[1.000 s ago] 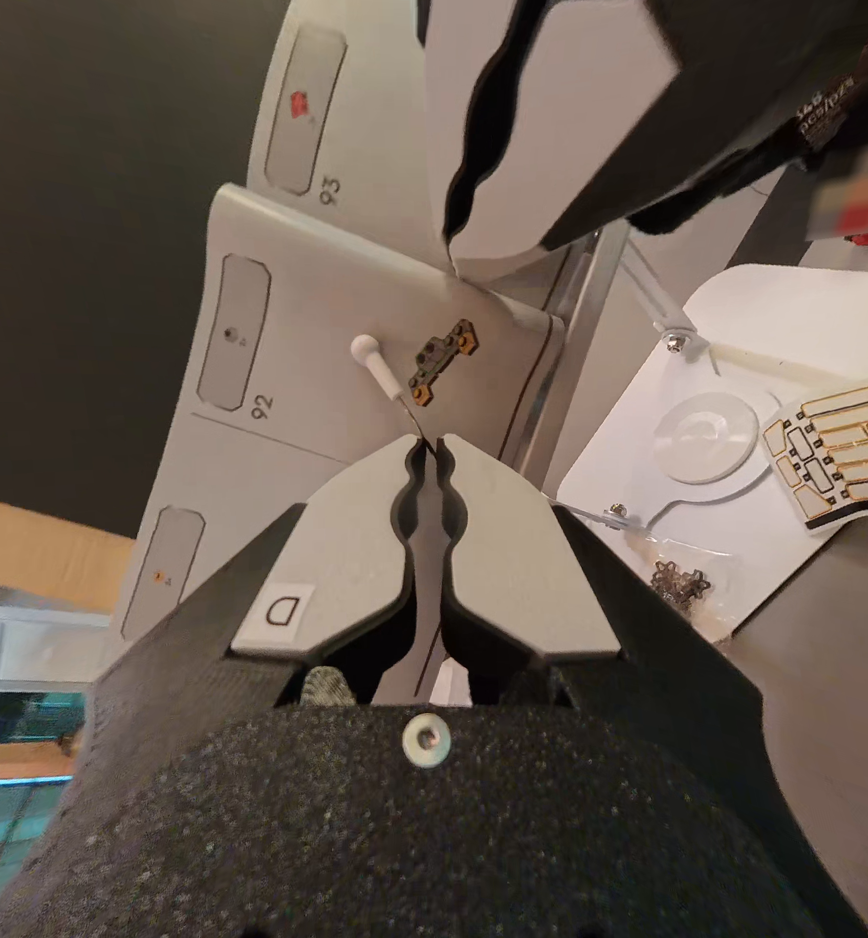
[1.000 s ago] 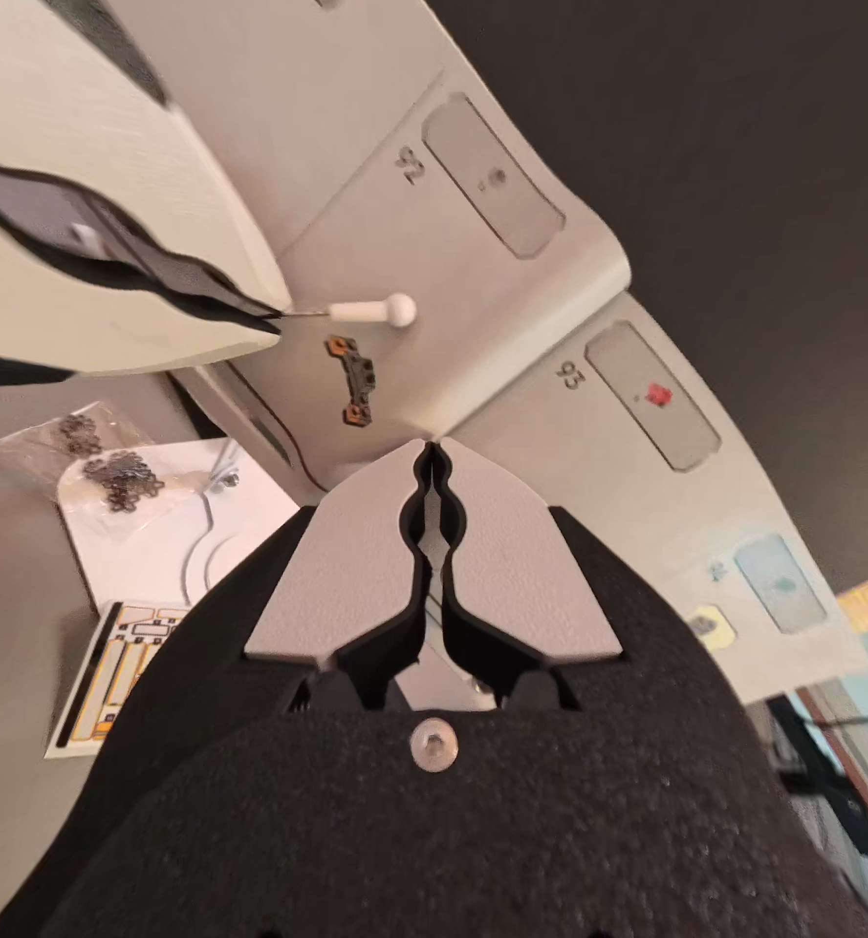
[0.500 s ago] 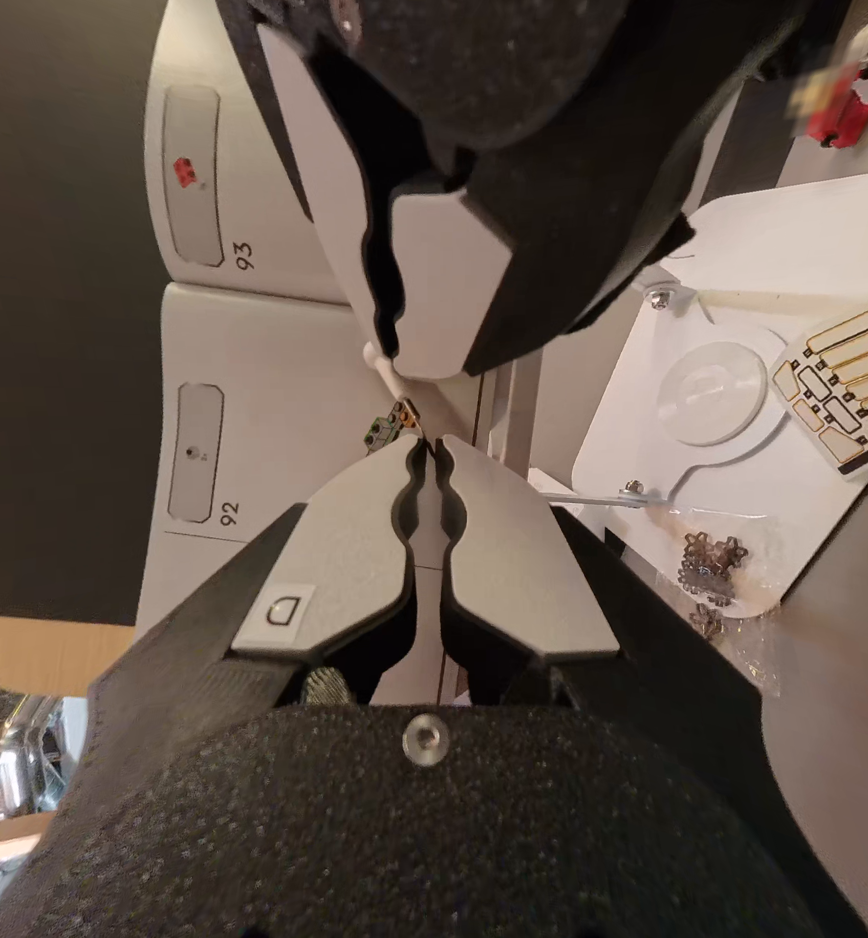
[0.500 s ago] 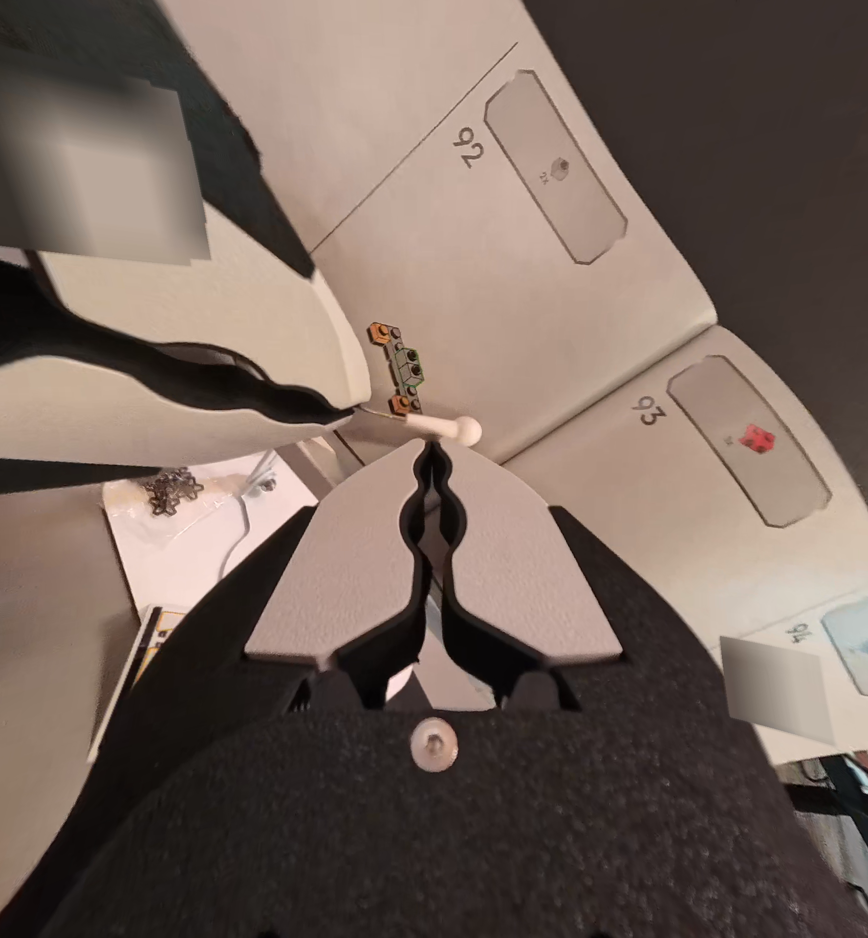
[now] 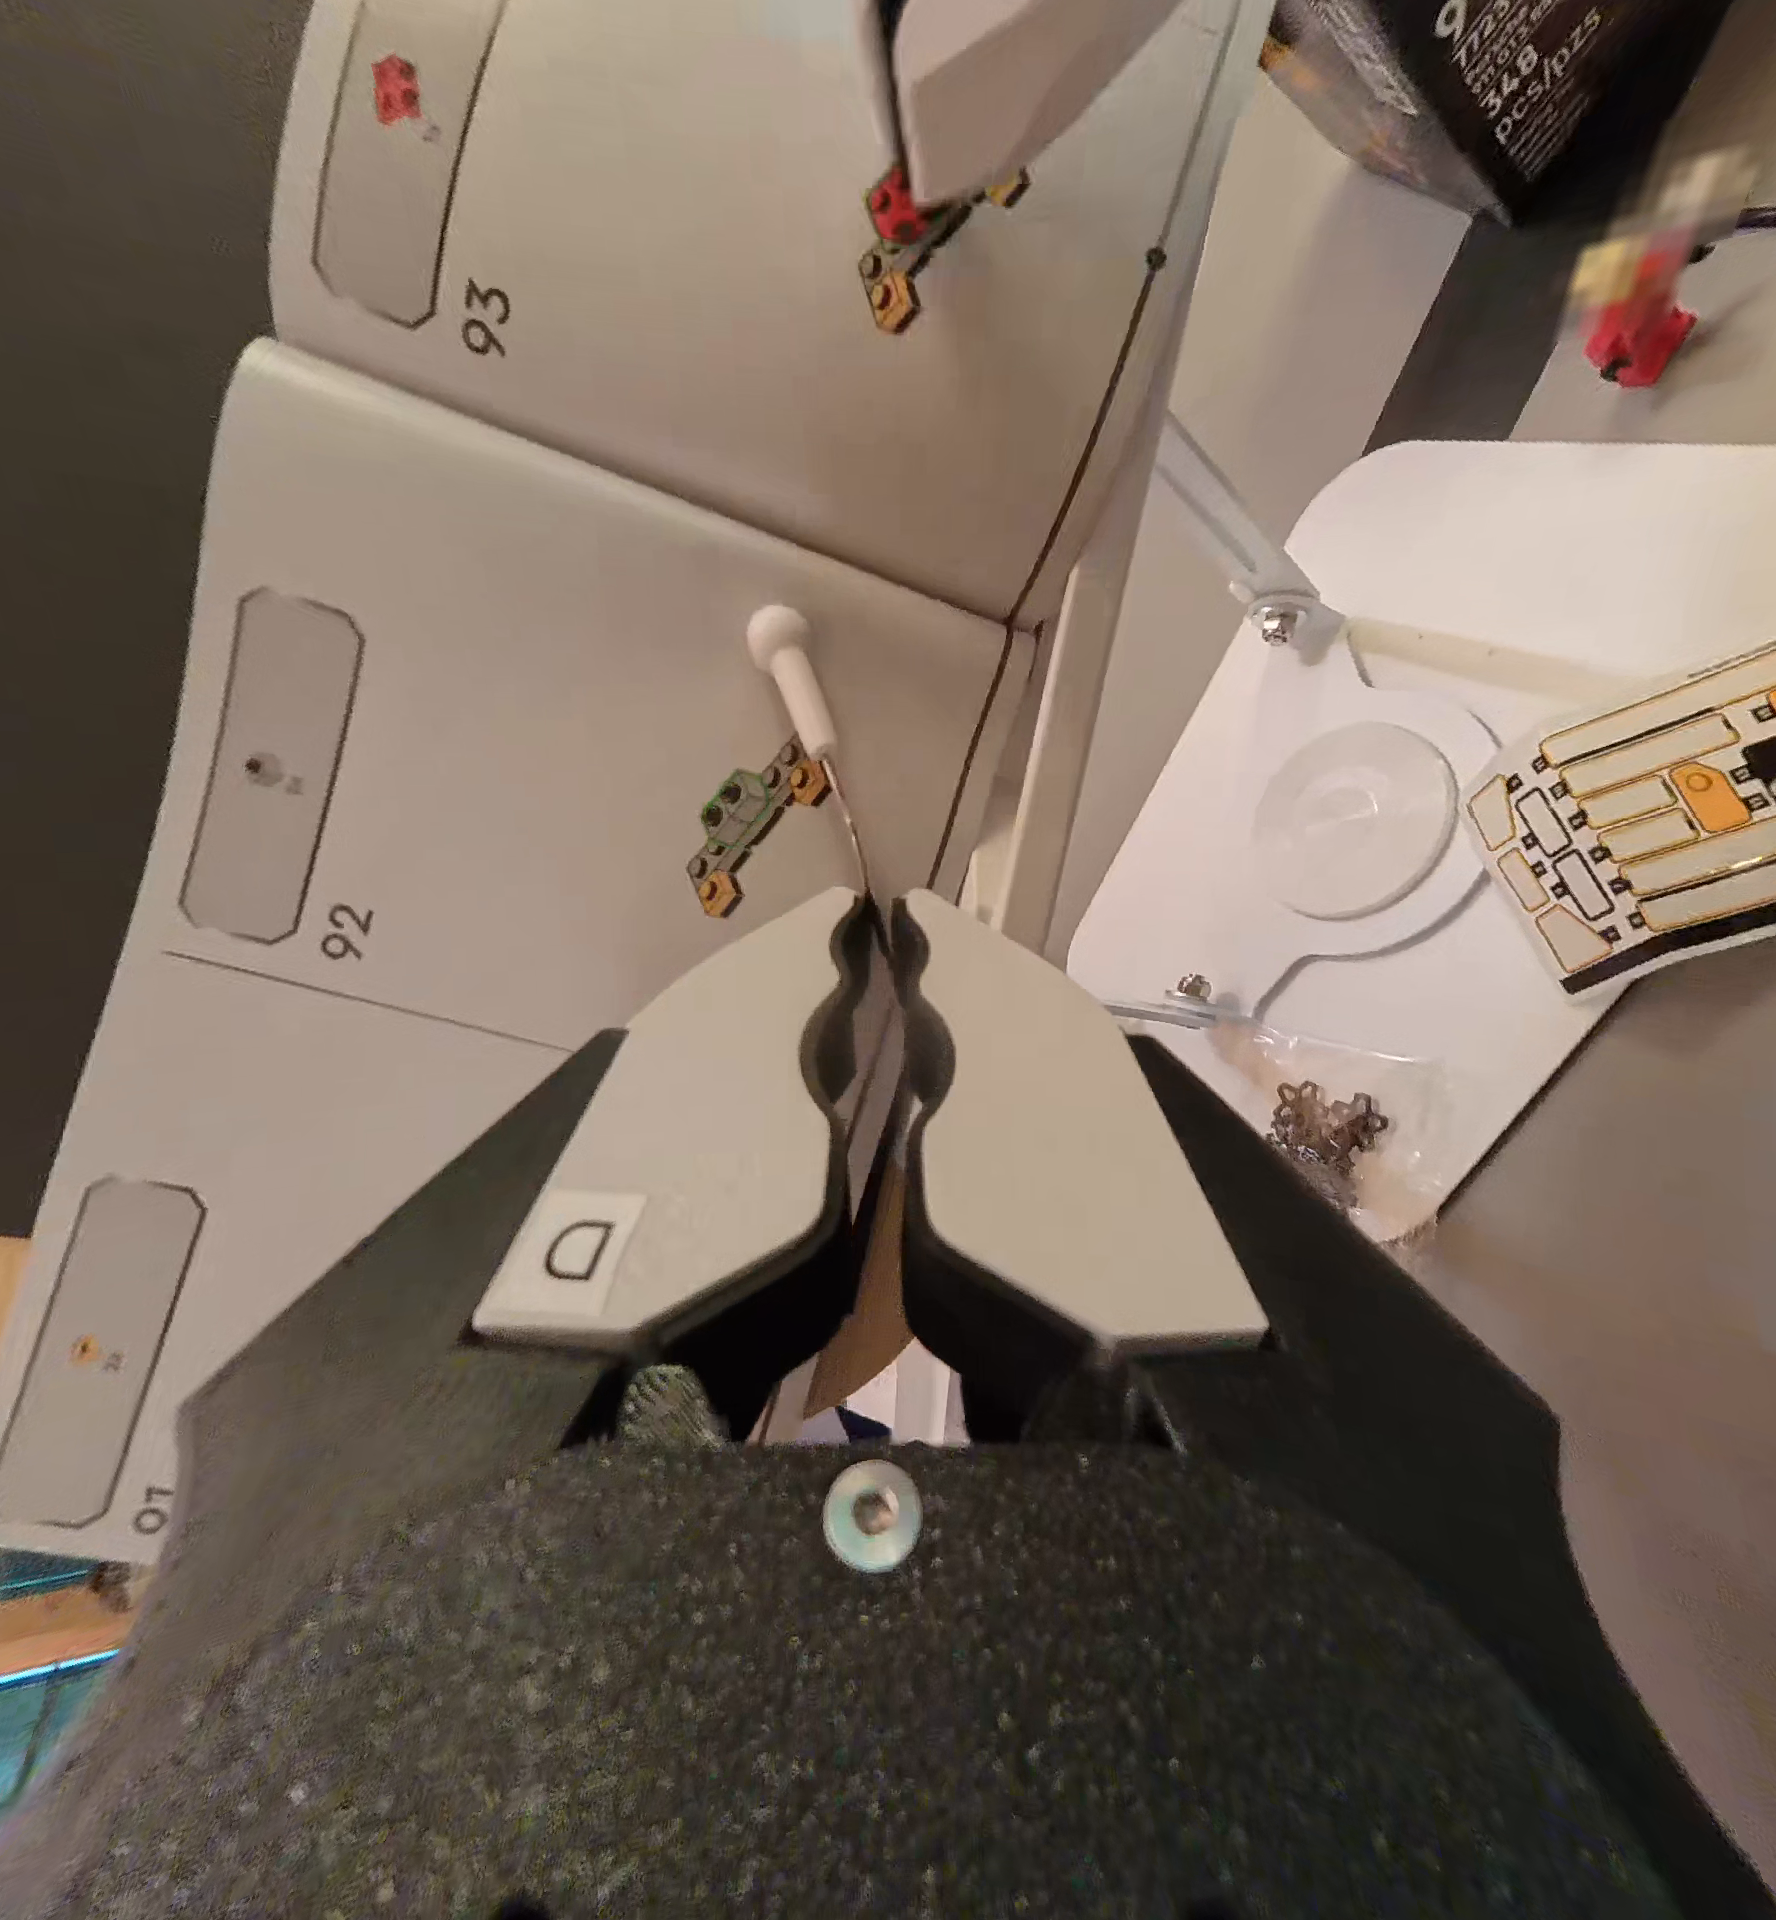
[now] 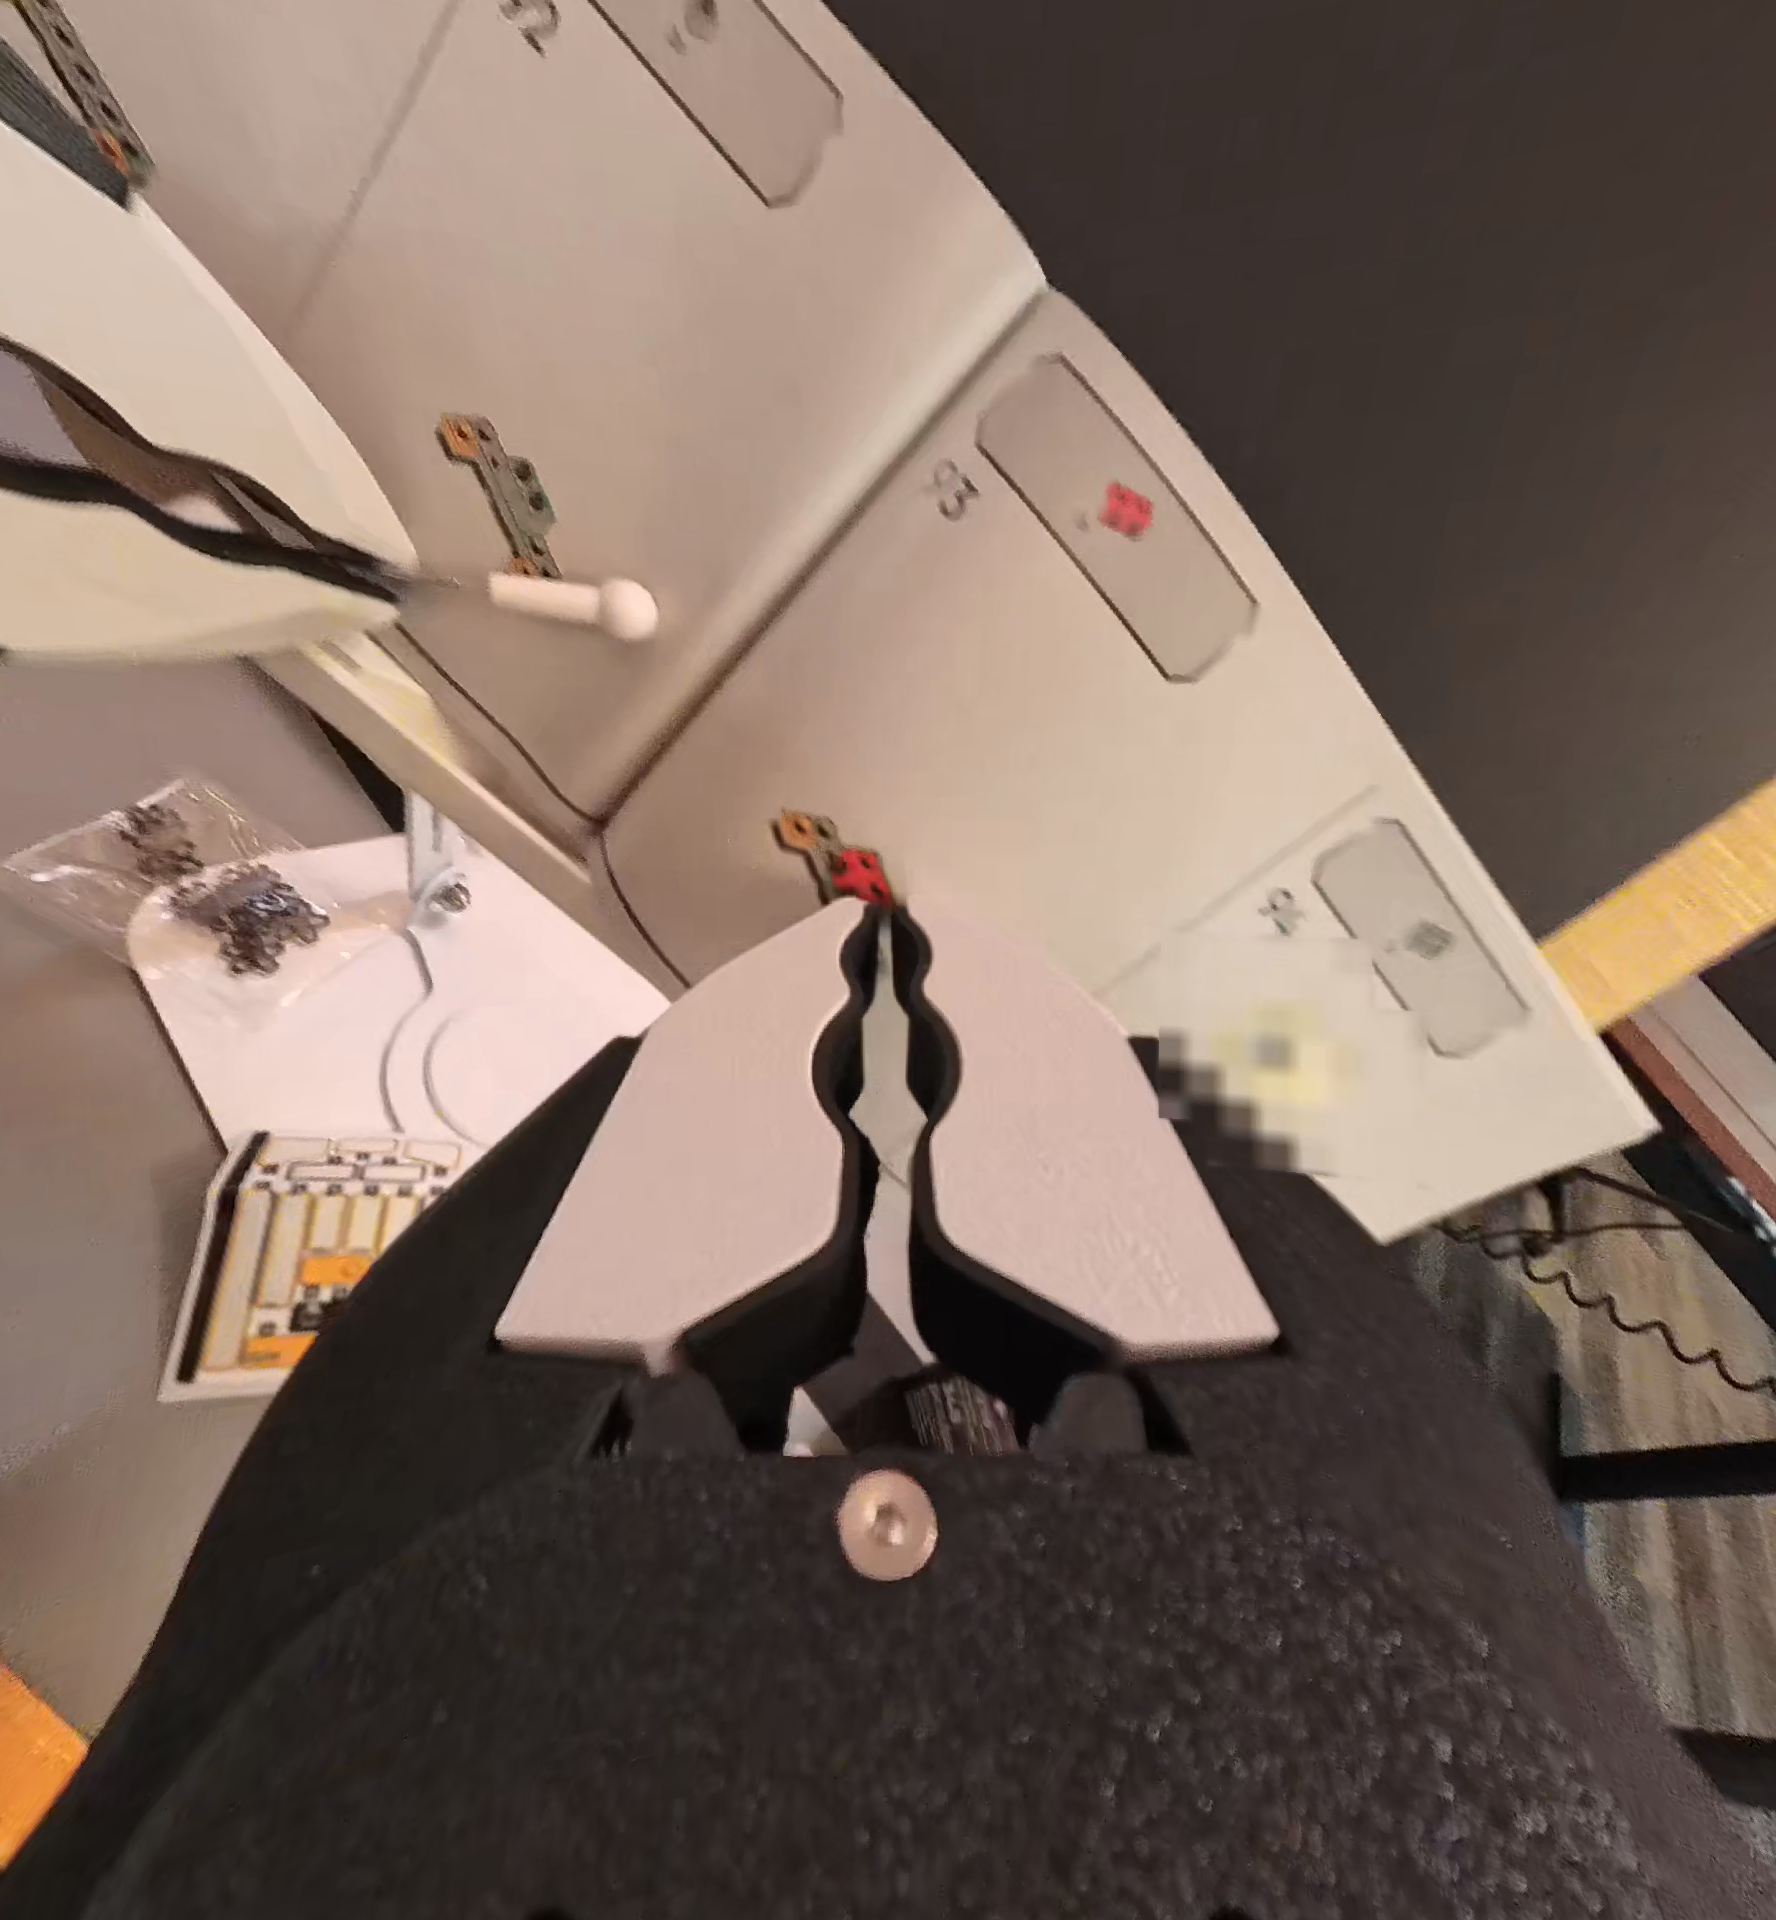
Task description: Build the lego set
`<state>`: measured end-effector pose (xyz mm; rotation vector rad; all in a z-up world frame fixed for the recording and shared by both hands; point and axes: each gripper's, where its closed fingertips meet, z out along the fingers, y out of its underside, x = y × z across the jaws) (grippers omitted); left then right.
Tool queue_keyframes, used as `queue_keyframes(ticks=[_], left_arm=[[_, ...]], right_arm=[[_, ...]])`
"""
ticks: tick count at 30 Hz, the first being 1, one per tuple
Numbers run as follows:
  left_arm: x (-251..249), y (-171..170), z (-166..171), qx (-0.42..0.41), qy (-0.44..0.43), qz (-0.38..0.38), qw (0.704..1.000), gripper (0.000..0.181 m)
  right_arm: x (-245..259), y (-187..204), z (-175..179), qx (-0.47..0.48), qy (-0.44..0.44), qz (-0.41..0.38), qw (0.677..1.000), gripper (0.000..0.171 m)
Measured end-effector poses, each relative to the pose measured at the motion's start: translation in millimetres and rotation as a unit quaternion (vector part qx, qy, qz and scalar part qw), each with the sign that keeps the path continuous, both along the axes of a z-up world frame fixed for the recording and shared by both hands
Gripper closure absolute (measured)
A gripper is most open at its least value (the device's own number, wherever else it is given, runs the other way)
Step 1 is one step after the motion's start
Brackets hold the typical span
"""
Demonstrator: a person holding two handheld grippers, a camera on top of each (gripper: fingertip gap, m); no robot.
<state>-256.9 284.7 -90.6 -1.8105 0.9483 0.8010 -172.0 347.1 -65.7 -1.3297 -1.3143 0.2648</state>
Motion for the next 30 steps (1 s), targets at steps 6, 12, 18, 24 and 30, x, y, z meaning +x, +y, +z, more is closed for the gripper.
queue_keyframes(ticks=[6,12,18,24,30], left_arm=[[-0.1,-0.6,-0.5,0.001,-0.017,0.006,1.000,0.178],[-1.7,-2.3,1.5,0.008,-0.006,0.017,1.000,0.178],[-2.8,-4.7,1.1,0.015,-0.011,0.021,1.000,0.178],[-2.3,-8.2,0.4,0.015,-0.008,0.023,1.000,0.178],[1.5,-29.7,11.8,0.038,-0.090,0.010,0.995,0.177]], right_arm=[[19.3,29.8,-10.2,0.051,-0.051,-0.062,0.995,0.169],[9.4,51.8,18.3,0.146,-0.062,-0.081,0.984,0.167],[8.3,50.3,15.0,0.151,-0.055,-0.080,0.984,0.171],[17.0,45.1,0.5,0.133,-0.044,-0.073,0.987,0.171],[38.7,45.0,30.9,0.031,0.081,-0.042,0.995,0.157]])
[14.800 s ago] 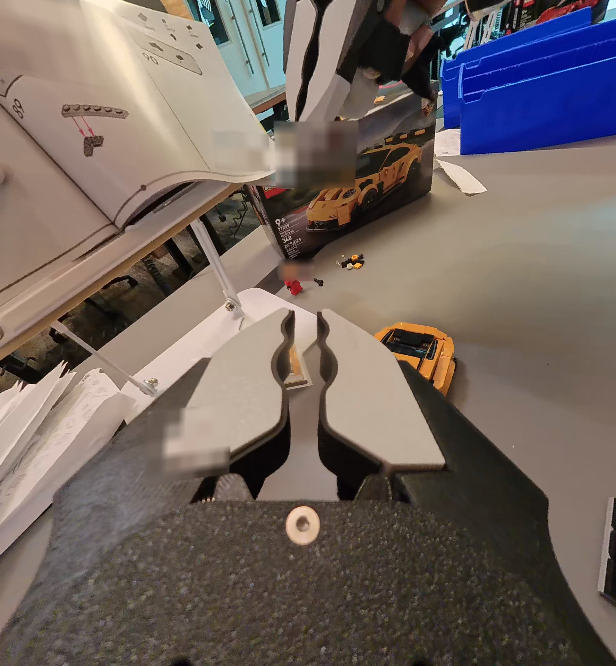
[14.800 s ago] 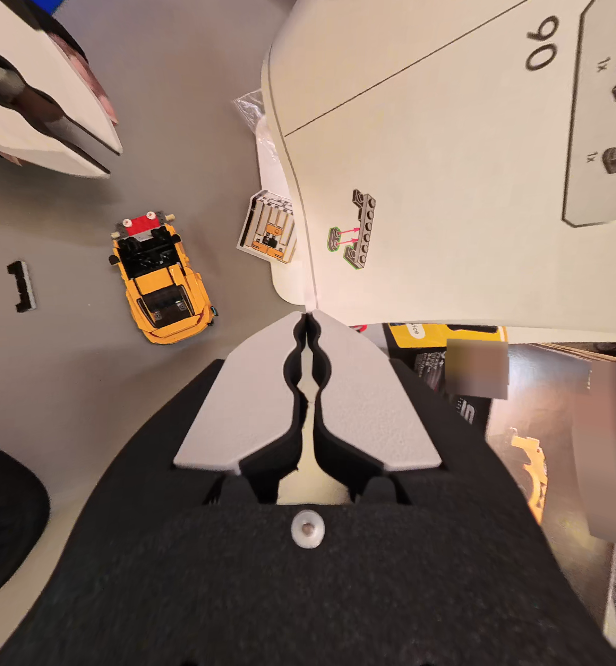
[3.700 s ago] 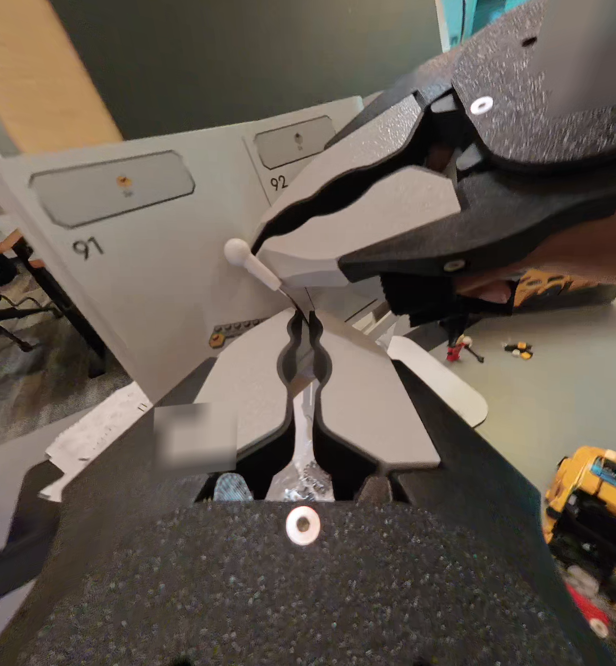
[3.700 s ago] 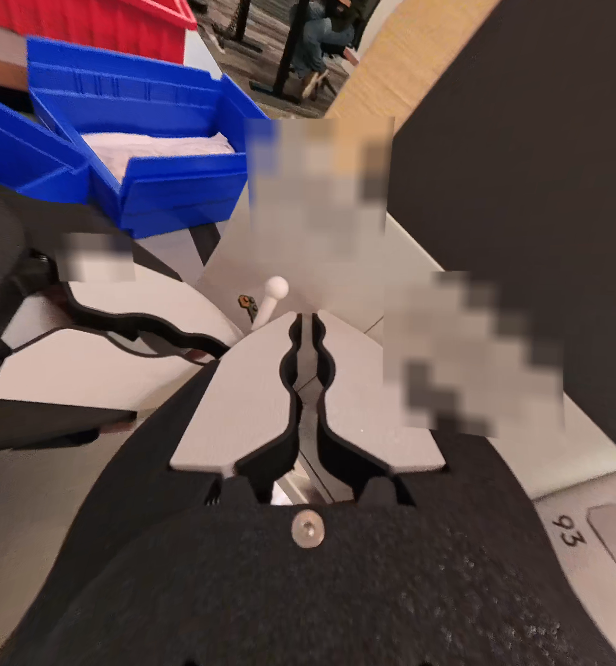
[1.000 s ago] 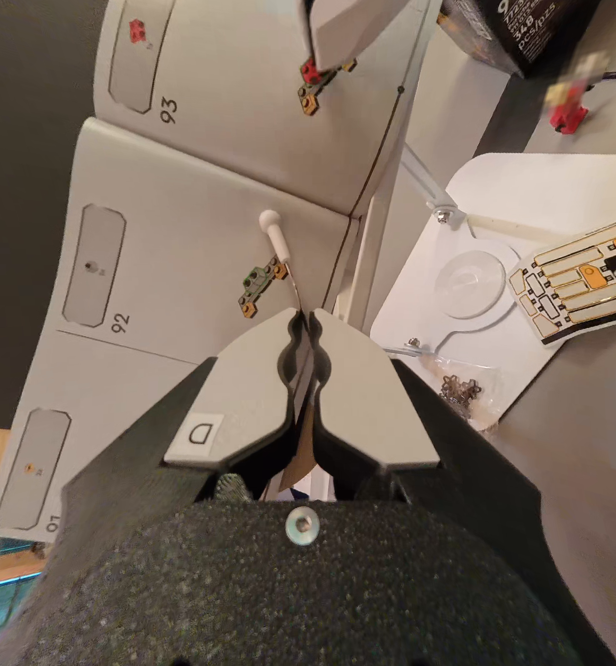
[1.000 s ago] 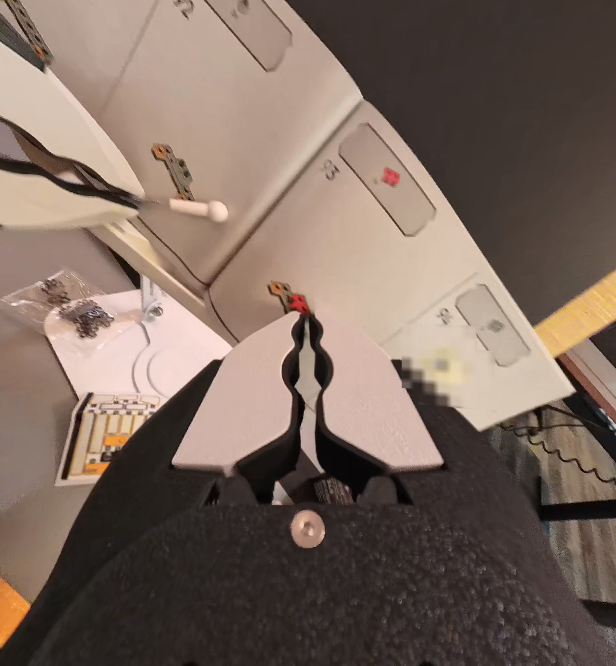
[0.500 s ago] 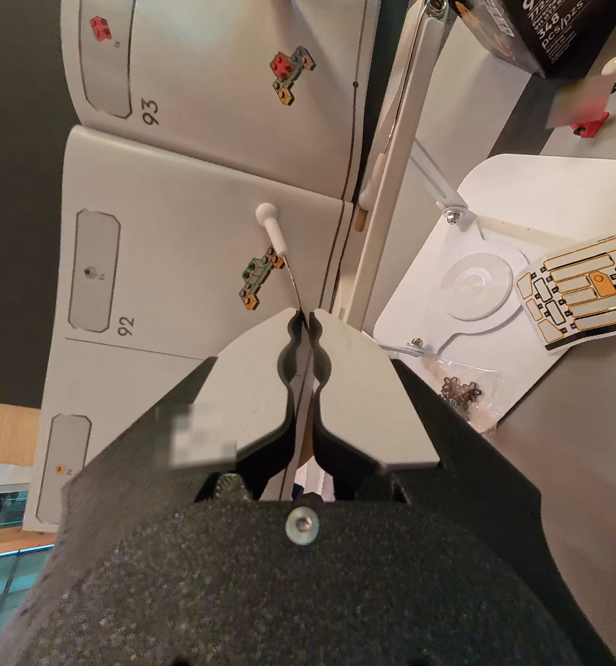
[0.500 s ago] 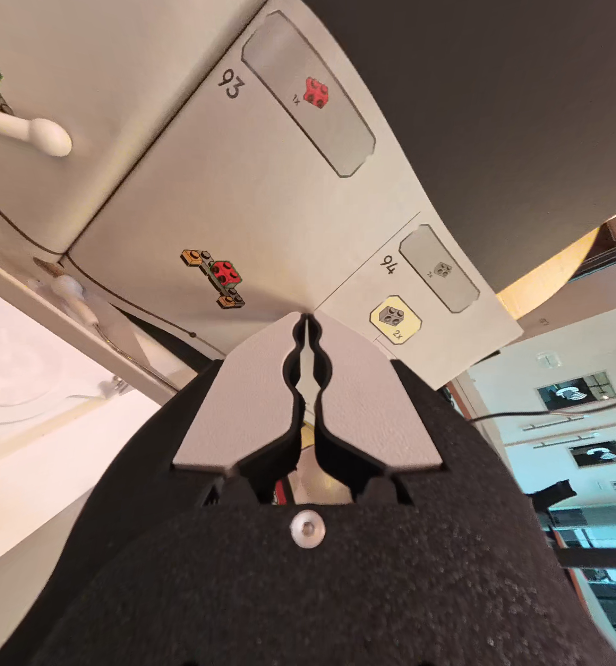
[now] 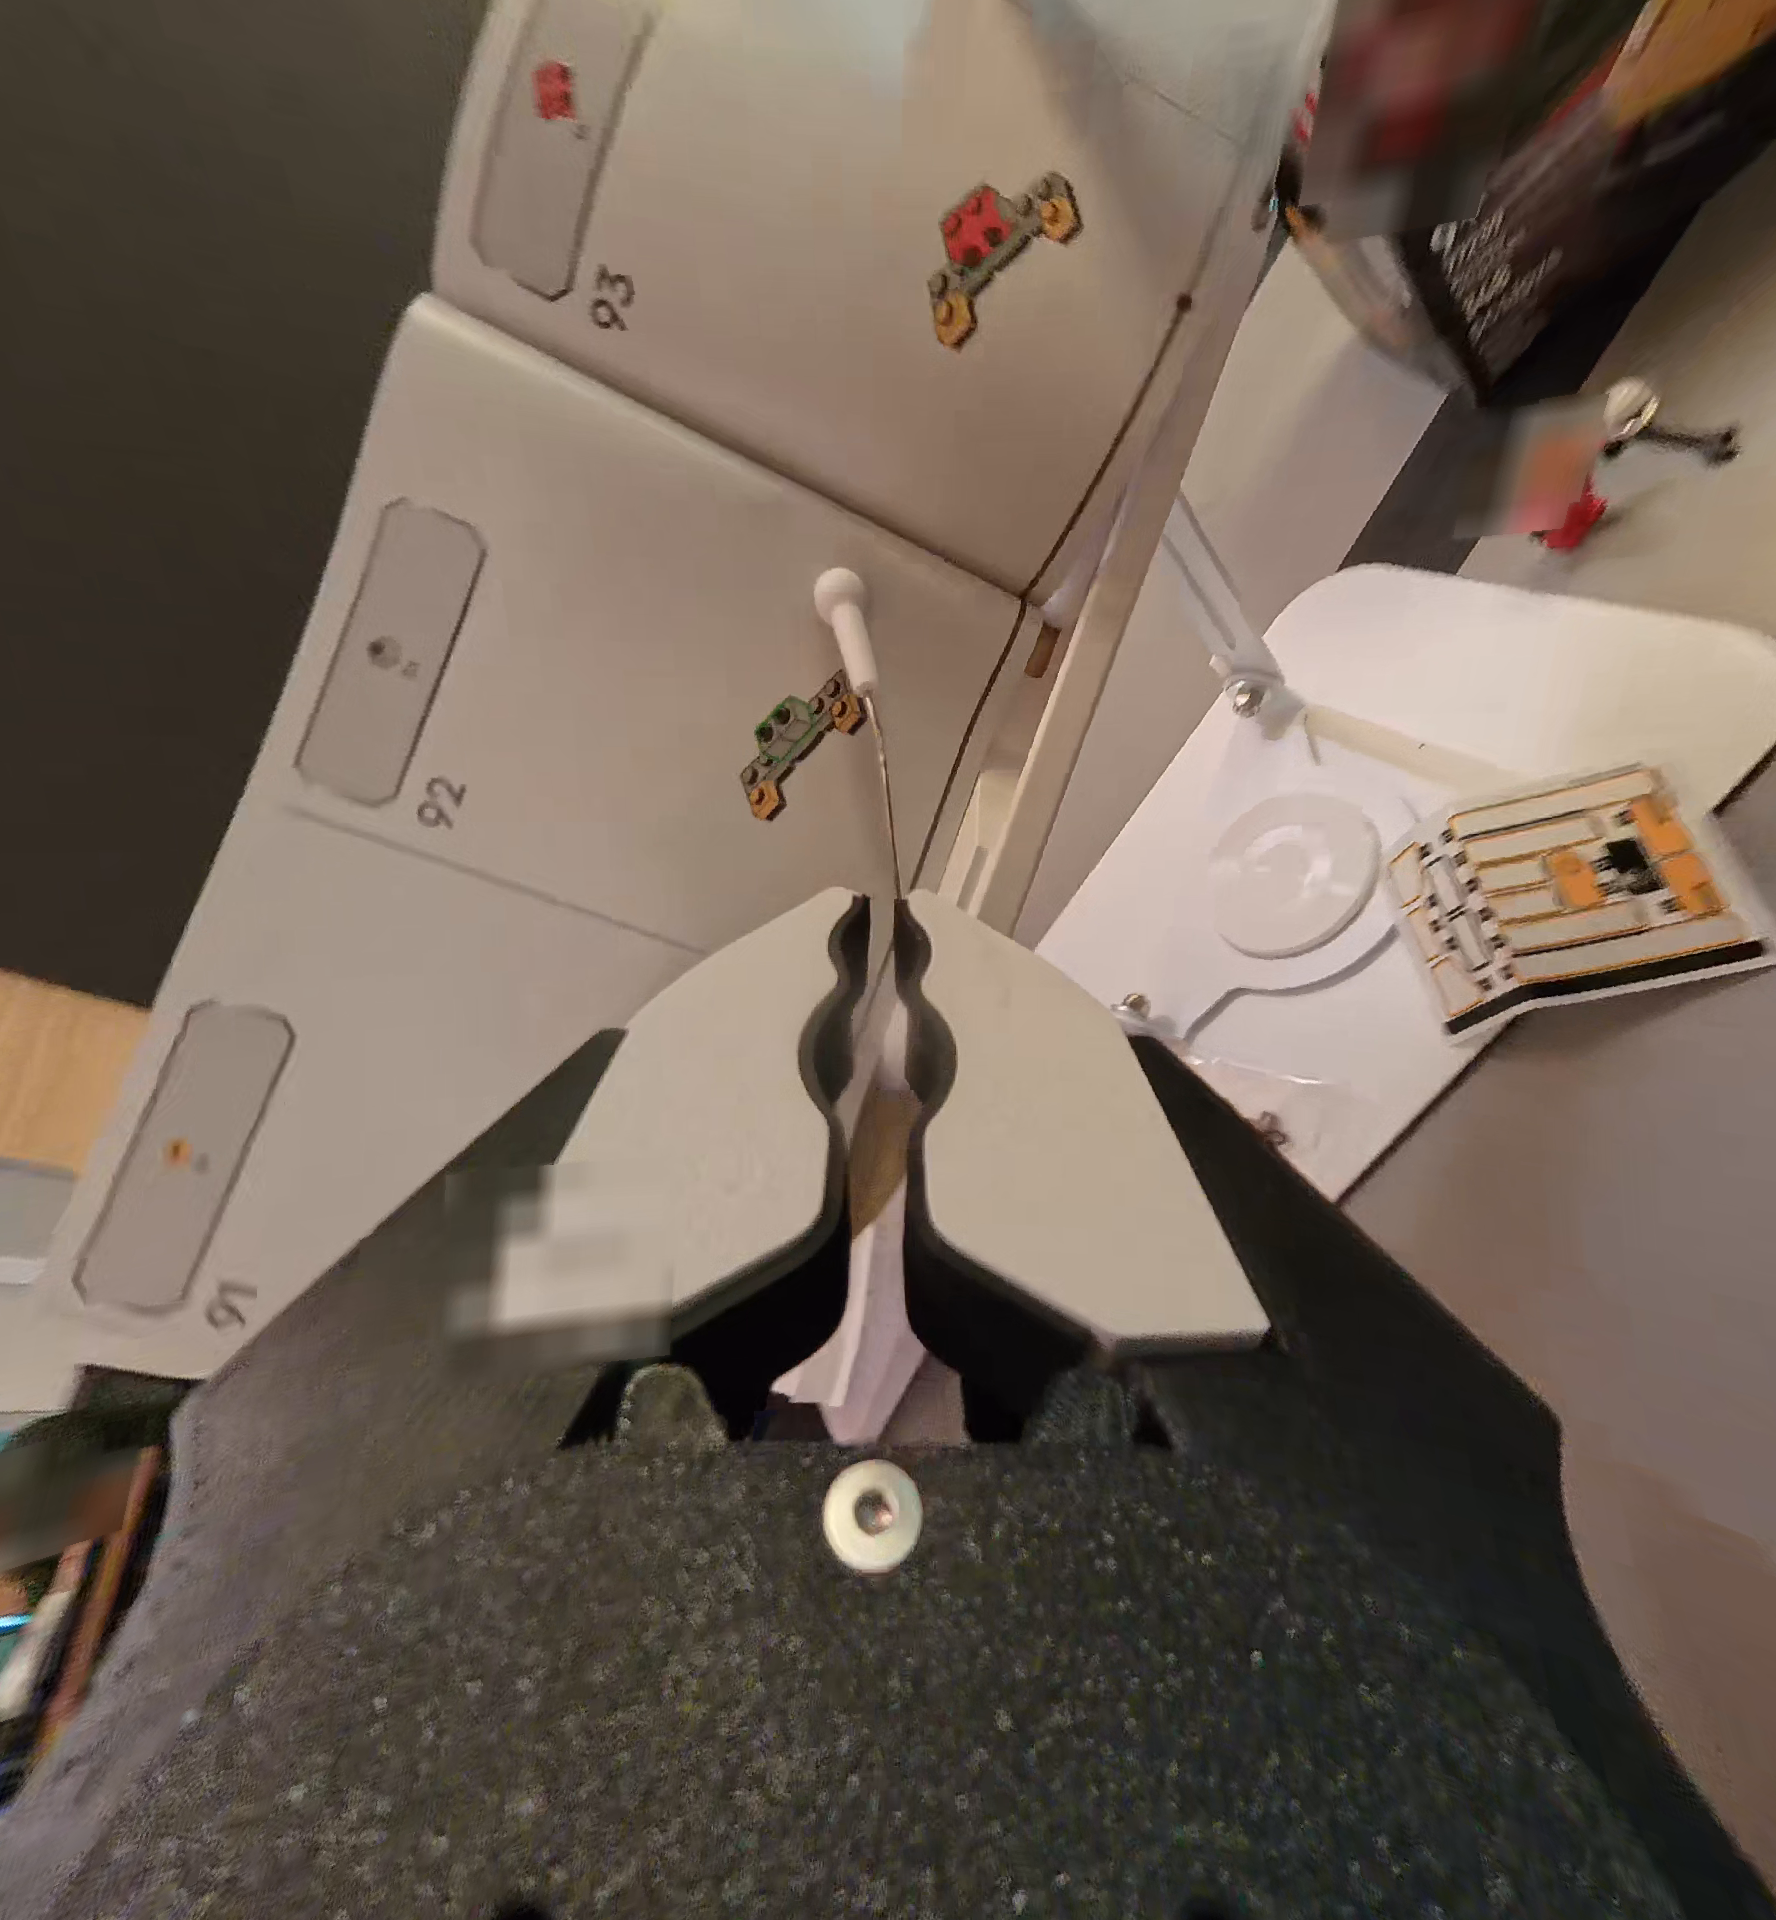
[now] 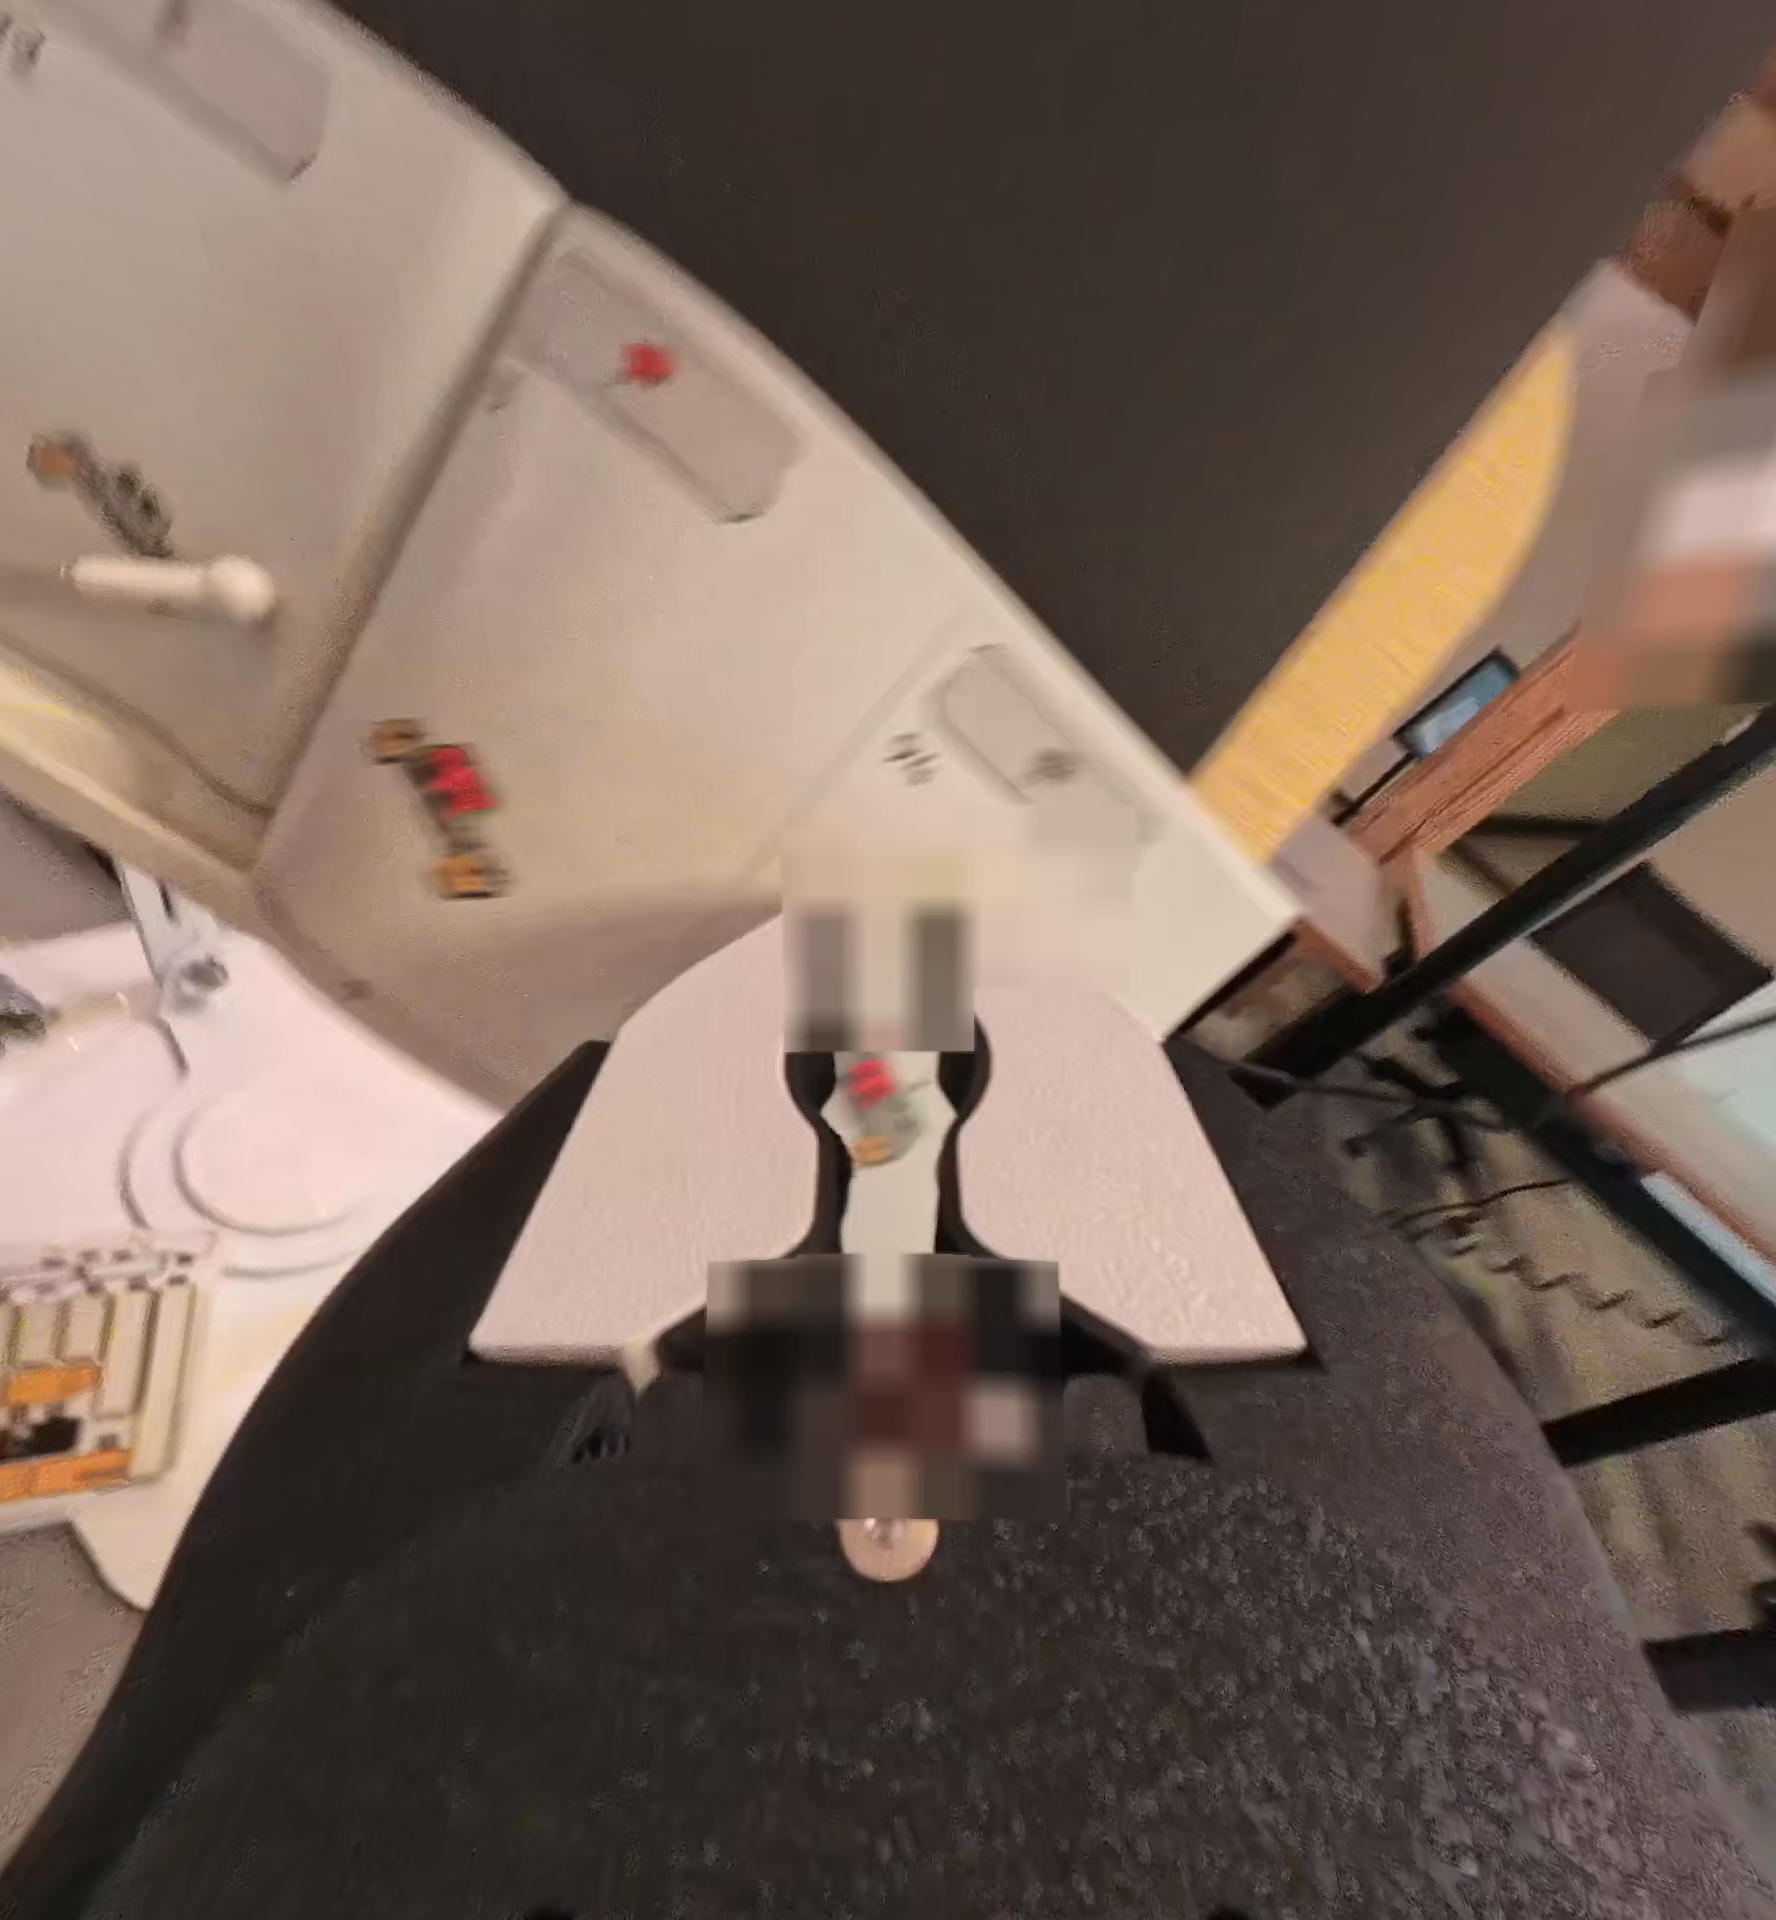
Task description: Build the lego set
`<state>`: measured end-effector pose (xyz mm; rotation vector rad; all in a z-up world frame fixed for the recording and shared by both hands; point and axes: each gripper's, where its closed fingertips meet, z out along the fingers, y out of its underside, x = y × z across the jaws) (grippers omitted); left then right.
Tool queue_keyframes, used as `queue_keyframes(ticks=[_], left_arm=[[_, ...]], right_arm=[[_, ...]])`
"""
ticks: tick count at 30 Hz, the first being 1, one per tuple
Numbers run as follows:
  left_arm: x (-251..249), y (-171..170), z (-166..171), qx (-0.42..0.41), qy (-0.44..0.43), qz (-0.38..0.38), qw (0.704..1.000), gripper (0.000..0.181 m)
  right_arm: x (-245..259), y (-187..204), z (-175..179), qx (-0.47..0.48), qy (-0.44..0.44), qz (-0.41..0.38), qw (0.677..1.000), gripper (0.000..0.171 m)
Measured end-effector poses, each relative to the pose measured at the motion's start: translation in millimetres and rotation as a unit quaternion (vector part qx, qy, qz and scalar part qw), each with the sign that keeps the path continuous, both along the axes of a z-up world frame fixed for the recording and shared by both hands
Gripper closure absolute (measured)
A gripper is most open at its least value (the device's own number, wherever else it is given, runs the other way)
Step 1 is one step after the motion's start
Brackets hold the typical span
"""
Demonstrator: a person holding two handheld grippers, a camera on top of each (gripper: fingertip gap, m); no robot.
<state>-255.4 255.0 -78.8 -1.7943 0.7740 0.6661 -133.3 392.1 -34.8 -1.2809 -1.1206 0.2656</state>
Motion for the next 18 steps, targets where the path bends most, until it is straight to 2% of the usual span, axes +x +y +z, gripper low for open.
queue_keyframes(ticks=[4,7,10,14,18], left_arm=[[-5.4,-10.7,-5.7,-0.007,-0.062,0.003,0.998,0.175],[-6.1,-11.4,-10.9,-0.012,-0.083,0.002,0.996,0.175],[-0.9,-12.6,-11.7,-0.009,-0.083,-0.003,0.997,0.175],[6.6,-14.6,-13.9,-0.005,-0.081,-0.008,0.997,0.176],[6.5,-11.6,-17.5,-0.006,-0.093,-0.005,0.996,0.176]], right_arm=[[21.8,34.6,2.1,-0.113,0.048,-0.012,0.992,0.110],[22.2,54.7,-8.2,-0.162,0.040,-0.009,0.986,0.099],[17.7,66.8,-6.7,-0.179,0.041,0.016,0.983,0.095],[6.7,69.9,1.6,-0.244,0.051,0.104,0.963,0.100],[-2.3,55.9,0.3,-0.330,0.038,0.205,0.921,0.130]])
